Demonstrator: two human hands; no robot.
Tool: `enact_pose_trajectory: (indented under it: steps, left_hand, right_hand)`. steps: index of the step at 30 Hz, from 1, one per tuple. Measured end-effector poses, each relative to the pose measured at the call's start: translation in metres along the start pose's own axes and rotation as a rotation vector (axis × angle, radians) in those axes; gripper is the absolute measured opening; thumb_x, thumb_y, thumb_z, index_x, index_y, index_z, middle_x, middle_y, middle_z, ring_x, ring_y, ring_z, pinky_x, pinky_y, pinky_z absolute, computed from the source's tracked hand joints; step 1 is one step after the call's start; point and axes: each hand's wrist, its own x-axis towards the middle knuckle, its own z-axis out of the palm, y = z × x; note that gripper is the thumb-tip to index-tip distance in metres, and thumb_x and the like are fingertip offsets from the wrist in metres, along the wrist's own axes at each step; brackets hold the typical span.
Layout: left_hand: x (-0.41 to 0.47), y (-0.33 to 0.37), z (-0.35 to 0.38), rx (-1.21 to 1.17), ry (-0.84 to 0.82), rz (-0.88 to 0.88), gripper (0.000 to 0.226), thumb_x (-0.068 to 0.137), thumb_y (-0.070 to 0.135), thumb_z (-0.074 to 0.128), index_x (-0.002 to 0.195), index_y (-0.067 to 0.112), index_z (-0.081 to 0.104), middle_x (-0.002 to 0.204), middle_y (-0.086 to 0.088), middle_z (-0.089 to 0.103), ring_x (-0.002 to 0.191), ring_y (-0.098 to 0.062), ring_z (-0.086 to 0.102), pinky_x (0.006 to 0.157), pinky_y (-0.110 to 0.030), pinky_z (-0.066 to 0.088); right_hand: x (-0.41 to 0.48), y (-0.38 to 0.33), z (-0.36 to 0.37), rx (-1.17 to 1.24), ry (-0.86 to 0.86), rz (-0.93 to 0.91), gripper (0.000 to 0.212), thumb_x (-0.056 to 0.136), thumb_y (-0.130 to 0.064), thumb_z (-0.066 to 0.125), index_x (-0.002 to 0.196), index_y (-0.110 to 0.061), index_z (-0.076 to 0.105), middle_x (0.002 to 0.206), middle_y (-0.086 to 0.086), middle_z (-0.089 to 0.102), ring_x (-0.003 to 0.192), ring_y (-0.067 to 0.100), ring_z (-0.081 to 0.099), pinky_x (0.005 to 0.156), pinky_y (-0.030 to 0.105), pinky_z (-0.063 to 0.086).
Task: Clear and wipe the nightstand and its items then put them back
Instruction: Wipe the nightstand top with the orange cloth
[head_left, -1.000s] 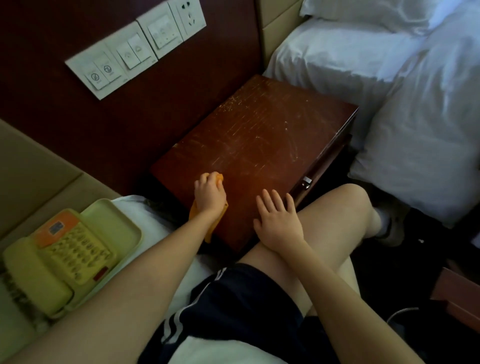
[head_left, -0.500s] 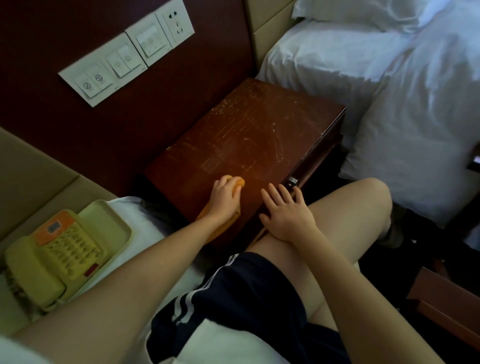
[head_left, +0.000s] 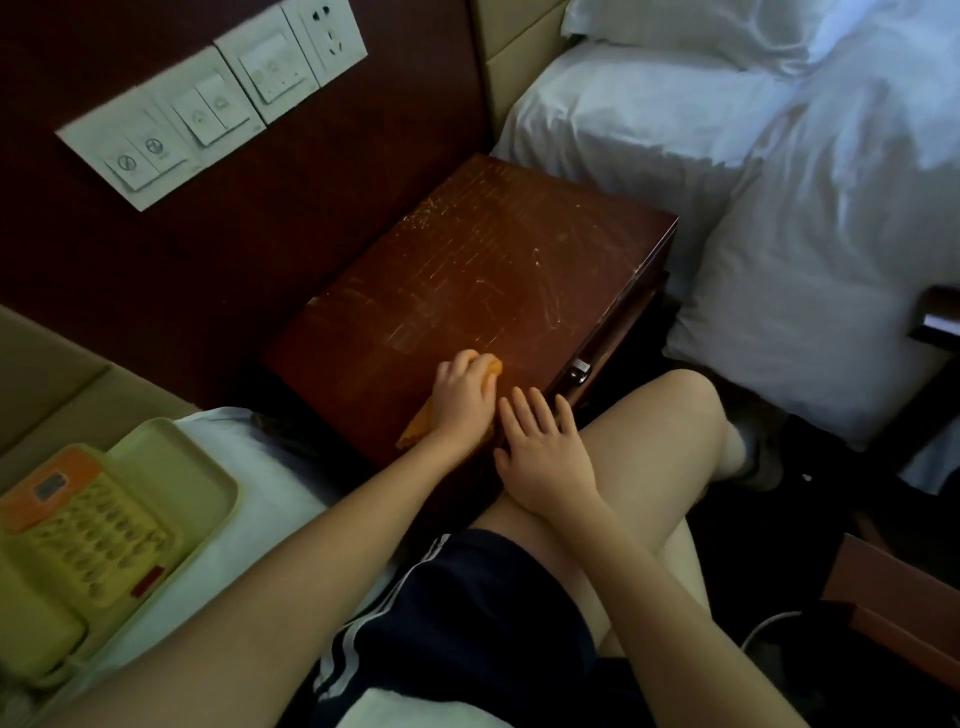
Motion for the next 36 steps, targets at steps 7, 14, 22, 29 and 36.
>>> enact_pose_trajectory:
  steps: [7,14,22,29,36]
  left_hand:
    - [-0.007,-0.039,-0.012,-0.017,-0.013,0.120,0.033,0.096,0.023,0.043,0.127,0.018,0.054,0.128,-0.004,0.050,0.112,-0.022,0.043,0.090,-0.030,0.037]
    - [0.001,-0.045,-0.017,-0.017,0.065,-0.086,0.031,0.096,0.021,0.042,0.124,0.015,0.055,0.129,-0.007,0.049,0.109,-0.026,0.044,0.091,-0.034,0.038]
    - [0.000,-0.010,-0.007,-0.097,-0.073,0.280,0.031,0.095,0.018,0.045,0.124,0.013,0.056,0.124,-0.007,0.053,0.107,-0.026,0.045,0.088,-0.032,0.037]
    - [-0.009,-0.060,-0.016,-0.101,-0.094,0.432,0.030,0.092,0.013,0.053,0.121,0.012,0.059,0.116,-0.009,0.056,0.102,-0.027,0.049,0.084,-0.031,0.041]
    - [0.025,-0.014,-0.002,-0.102,-0.105,0.338,0.030,0.095,0.017,0.045,0.122,0.011,0.057,0.123,-0.011,0.053,0.108,-0.029,0.045,0.091,-0.034,0.037]
  right_hand:
    - [-0.001,-0.019,0.014,0.050,0.091,0.267,0.061,0.096,-0.033,0.023,0.149,-0.008,0.005,0.156,0.014,0.002,0.144,0.029,-0.004,0.114,0.045,-0.006]
    - [0.003,-0.029,0.021,0.090,0.151,0.298,0.059,0.098,-0.036,0.026,0.149,-0.012,0.011,0.157,0.010,0.008,0.144,0.025,0.001,0.114,0.042,-0.007]
    - [-0.002,-0.029,0.016,0.070,0.202,0.370,0.057,0.097,-0.035,0.028,0.148,-0.013,0.015,0.156,0.008,0.012,0.144,0.024,0.002,0.114,0.041,-0.007]
    - [0.000,-0.039,0.023,0.145,0.228,0.445,0.059,0.096,-0.035,0.030,0.148,-0.013,0.014,0.157,0.007,0.008,0.144,0.023,-0.003,0.105,0.038,-0.025]
    - [0.000,-0.036,0.025,0.115,0.241,0.451,0.059,0.095,-0.038,0.031,0.148,-0.014,0.018,0.156,0.007,0.013,0.144,0.023,0.002,0.112,0.043,-0.010]
